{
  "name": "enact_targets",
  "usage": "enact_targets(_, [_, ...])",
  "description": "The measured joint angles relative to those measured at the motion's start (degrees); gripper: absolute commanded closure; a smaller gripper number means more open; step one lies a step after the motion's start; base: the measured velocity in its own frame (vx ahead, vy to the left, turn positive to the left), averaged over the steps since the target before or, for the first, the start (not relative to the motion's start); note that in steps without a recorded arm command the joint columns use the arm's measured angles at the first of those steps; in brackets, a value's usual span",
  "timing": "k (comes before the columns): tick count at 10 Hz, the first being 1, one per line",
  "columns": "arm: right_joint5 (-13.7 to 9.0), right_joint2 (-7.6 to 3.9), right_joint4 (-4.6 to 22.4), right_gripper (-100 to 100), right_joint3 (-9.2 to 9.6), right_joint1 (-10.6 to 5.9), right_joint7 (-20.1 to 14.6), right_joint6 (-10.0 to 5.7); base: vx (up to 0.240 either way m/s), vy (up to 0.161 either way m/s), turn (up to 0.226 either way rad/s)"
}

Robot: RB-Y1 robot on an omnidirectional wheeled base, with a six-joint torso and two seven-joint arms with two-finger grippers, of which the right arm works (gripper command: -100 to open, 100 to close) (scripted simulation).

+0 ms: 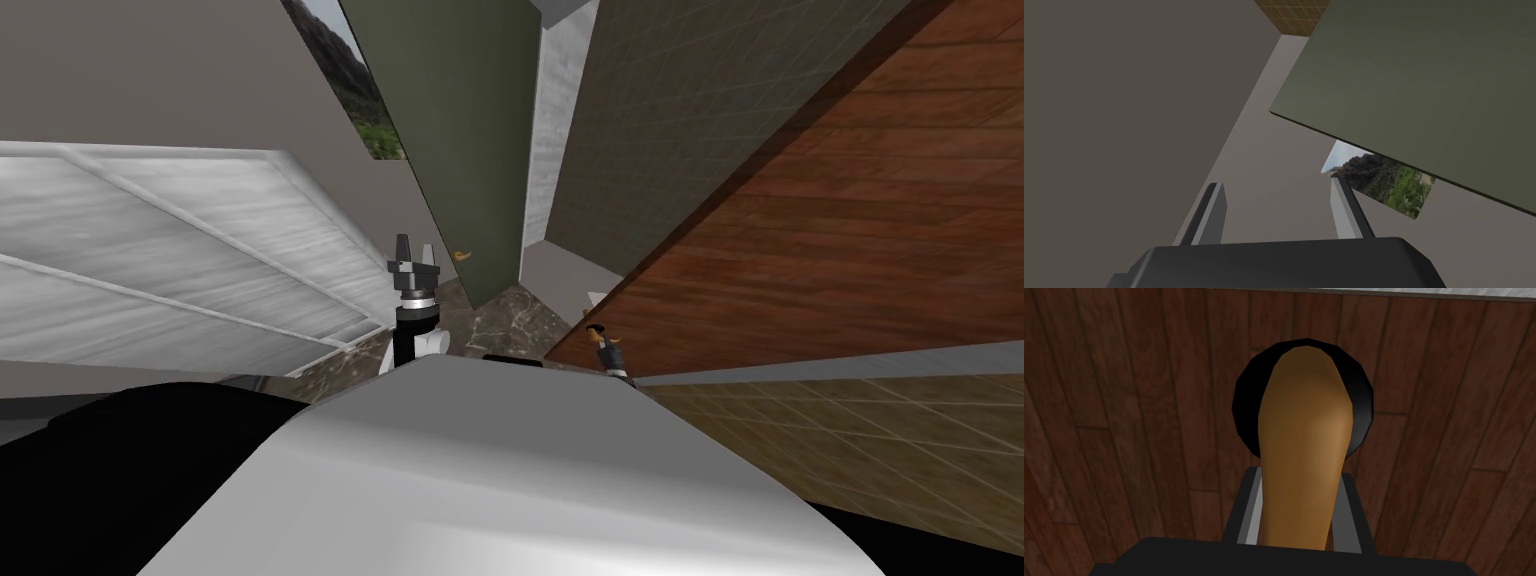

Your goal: Pull the door open

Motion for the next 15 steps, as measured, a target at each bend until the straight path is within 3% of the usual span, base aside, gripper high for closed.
enact_targets(4, [-0.03, -1.93, -1.35, 100, 2.21, 3.69, -1.47, -3.44, -0.176, -0.046, 0.113])
enact_targets(7, [-0.14, -2.38, -0.56, 100, 2.86, 4.27, -1.93, -4.70, -0.136, -0.044, 0.119])
enact_targets(15, [-1.05, -3.49, 3.57, 100, 5.83, 5.37, -3.30, -11.12, -0.193, -0.059, 0.157])
